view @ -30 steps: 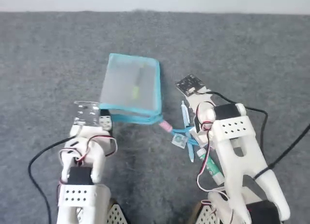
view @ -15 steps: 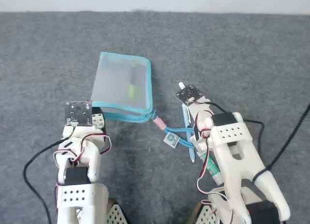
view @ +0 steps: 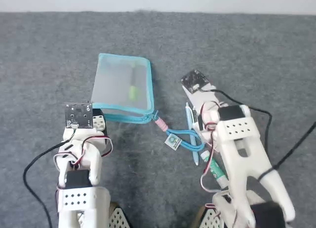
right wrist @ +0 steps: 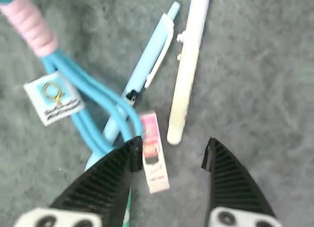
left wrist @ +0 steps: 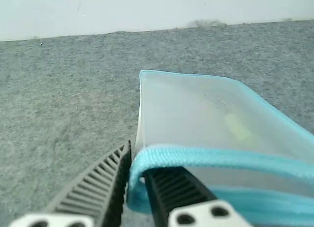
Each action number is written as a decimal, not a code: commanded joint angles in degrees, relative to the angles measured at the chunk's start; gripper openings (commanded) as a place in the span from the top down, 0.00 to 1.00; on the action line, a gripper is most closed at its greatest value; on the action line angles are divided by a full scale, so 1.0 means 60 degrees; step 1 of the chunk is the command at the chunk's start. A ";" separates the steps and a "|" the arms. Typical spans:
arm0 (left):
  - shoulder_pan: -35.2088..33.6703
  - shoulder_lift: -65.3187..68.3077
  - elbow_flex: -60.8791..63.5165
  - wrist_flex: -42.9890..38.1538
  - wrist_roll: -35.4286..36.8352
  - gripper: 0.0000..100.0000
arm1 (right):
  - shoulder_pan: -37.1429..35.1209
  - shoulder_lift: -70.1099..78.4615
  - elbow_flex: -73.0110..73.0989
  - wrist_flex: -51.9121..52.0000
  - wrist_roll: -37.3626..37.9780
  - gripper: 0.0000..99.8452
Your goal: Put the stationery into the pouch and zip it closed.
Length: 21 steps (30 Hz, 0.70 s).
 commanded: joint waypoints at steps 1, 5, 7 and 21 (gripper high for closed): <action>0.0000 -0.0161 -0.0505 -0.0396 0.0073 0.99 | 0.0110 0.0945 -0.0615 -0.0872 0.0088 0.83; 0.0015 -0.0132 -0.0491 -0.0396 0.0073 0.99 | 0.0110 0.2073 -0.0615 -0.1780 0.0103 0.84; 0.0015 -0.0132 -0.0476 -0.0396 0.0073 0.99 | 0.0110 0.2498 -0.0762 -0.1912 0.0103 0.84; 0.0029 -0.0117 -0.0476 -0.0396 0.0073 0.99 | 0.0930 0.4168 -0.1289 -0.1897 0.0044 0.99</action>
